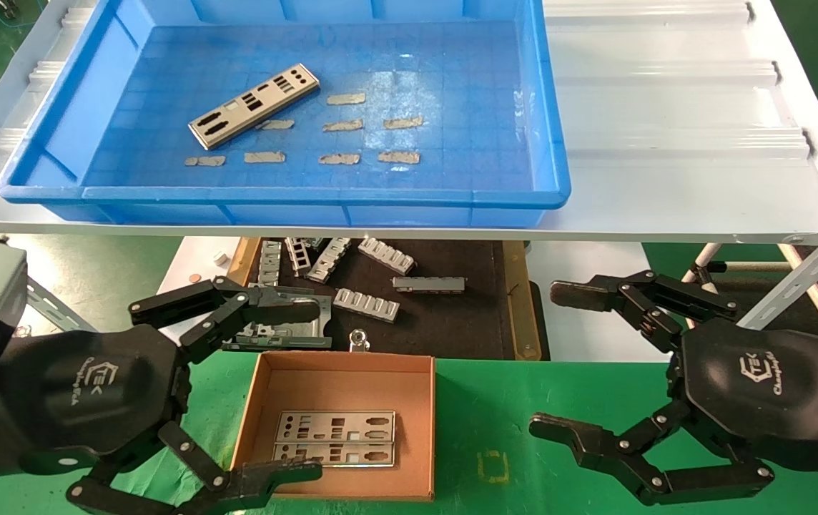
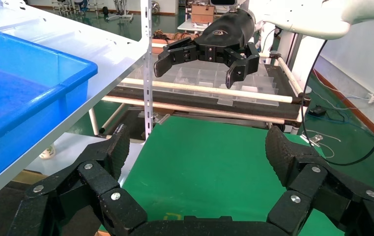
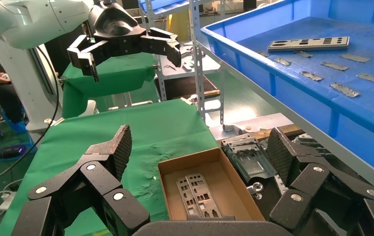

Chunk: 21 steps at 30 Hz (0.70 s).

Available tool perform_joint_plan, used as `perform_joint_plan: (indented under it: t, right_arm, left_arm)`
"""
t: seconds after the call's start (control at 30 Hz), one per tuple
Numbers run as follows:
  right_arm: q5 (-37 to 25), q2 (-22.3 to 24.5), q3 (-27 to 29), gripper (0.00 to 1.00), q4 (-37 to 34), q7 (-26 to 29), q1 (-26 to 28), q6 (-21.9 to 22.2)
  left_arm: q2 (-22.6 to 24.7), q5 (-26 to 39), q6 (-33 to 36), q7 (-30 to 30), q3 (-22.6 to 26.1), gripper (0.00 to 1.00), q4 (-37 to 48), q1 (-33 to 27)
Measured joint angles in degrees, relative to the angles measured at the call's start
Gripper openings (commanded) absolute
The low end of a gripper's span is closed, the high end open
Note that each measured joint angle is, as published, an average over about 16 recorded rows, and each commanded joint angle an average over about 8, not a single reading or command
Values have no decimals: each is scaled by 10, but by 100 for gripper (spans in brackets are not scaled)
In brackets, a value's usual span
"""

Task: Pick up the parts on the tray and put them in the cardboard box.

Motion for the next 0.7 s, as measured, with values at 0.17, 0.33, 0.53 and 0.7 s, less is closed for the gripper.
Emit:
perform_joint_plan:
  t: [0.17,0.33,0.53,0.7]
  right_arm:
    - [0,0,0,100,0,0,0,0]
    - [0,0,0,100,0,0,0,0]
    - [0,0,0,100,0,0,0,0]
    - [0,0,0,100,0,0,0,0]
  left_arm:
    - [0,0,0,0,0,100,0,0]
    - [0,0,0,0,0,100,0,0]
    - [0,0,0,0,0,100,0,0]
    - [0,0,0,0,0,100,0,0]
